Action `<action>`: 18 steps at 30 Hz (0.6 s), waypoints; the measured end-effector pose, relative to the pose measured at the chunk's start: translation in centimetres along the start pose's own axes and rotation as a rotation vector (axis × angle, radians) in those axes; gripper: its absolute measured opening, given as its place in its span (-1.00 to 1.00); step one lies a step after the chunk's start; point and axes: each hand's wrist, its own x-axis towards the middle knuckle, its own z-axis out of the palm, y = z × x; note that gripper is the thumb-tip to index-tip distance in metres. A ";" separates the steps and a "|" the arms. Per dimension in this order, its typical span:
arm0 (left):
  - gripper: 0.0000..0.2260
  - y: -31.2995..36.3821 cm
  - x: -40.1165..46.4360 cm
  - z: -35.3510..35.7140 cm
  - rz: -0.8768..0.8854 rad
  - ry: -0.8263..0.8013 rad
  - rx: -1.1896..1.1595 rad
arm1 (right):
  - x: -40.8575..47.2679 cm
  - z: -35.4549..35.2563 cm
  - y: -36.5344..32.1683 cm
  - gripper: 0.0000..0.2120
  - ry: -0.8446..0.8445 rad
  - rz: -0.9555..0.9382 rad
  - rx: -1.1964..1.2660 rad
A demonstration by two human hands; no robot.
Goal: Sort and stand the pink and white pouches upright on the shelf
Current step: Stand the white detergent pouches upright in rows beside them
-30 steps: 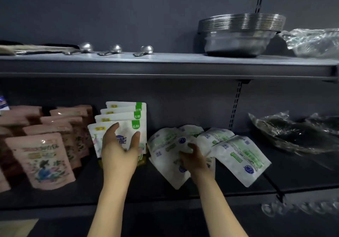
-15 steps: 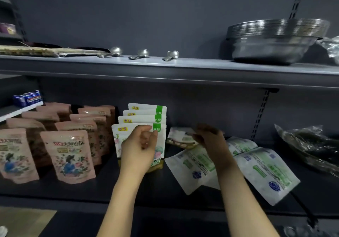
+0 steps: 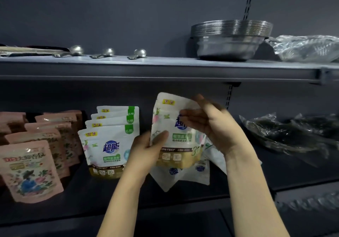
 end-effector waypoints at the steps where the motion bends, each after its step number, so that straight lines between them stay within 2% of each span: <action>1: -0.90 0.0 -0.1 0.0 -0.003 0.023 -0.026 | -0.2 -0.1 0.0 -0.91 0.027 -0.034 -0.016; 3: -0.89 0.0 -0.3 -0.3 -0.017 0.065 -0.059 | -0.4 -0.5 0.3 -0.89 0.131 -0.124 -0.068; 6: -0.89 0.0 -0.8 -1.0 -0.046 0.120 -0.094 | -0.3 -1.3 1.4 -0.73 0.339 -0.246 -0.295; 7: -0.89 -0.1 -0.8 -1.3 -0.055 0.145 -0.099 | -0.4 -1.5 1.9 -0.65 0.358 -0.250 -0.381; 8: -0.89 -0.1 -0.9 -1.6 -0.058 0.166 -0.108 | -0.5 -1.6 2.5 -0.55 0.330 -0.217 -0.428; 10: -0.89 -0.1 -1.2 -2.4 -0.065 0.204 -0.133 | -1.1 -1.5 3.6 -0.31 0.144 -0.084 -0.384; 12: -0.89 -0.3 -1.6 -3.1 -0.090 0.224 -0.171 | -1.3 -1.0 5.3 -0.18 -0.081 0.073 -0.323; 14: -0.89 -0.5 -2.1 -4.1 -0.083 0.252 -0.189 | -1.2 -0.2 7.2 -0.13 -0.225 0.200 -0.329; 16: -0.89 -0.8 -2.5 -5.5 -0.053 0.293 -0.151 | -1.1 0.9 8.7 -0.21 -0.301 0.227 -0.384; 18: -0.89 -1.2 -3.0 -6.9 -0.031 0.323 -0.072 | -1.1 2.0 9.4 -0.50 -0.333 0.187 -0.505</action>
